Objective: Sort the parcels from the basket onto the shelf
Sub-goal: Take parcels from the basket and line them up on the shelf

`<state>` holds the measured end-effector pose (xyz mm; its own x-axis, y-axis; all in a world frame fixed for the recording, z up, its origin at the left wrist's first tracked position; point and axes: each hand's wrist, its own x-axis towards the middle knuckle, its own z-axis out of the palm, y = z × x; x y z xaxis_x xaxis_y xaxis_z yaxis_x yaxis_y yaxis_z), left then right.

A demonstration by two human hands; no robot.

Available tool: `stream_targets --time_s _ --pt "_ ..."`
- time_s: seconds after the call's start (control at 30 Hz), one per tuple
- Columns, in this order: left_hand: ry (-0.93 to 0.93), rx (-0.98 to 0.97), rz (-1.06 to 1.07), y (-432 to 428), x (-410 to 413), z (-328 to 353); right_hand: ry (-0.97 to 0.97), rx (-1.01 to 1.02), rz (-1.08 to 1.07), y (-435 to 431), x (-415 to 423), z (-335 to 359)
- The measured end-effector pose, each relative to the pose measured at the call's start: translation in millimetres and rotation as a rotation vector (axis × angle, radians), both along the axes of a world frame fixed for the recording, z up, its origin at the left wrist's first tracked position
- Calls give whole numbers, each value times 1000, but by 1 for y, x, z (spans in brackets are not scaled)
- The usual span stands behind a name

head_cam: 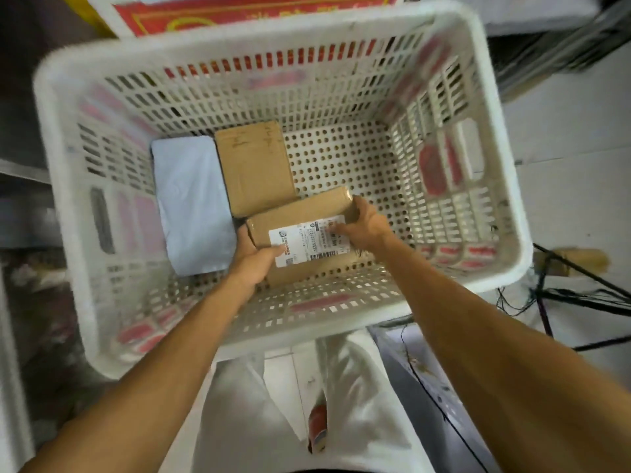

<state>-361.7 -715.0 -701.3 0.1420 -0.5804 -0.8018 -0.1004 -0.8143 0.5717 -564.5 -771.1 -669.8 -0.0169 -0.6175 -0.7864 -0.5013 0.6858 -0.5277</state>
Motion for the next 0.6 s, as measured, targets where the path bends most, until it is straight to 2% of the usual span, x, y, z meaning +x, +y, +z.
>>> stream_targets --time_s 0.23,0.33,0.6 --pt "-1 -203 -110 -41 26 109 46 -292 -81 9 18 114" --pt "-22 -353 -125 -61 46 168 -22 -426 -169 7 35 174" --pt "-129 -784 68 -79 117 342 -224 -920 -76 -17 101 333"
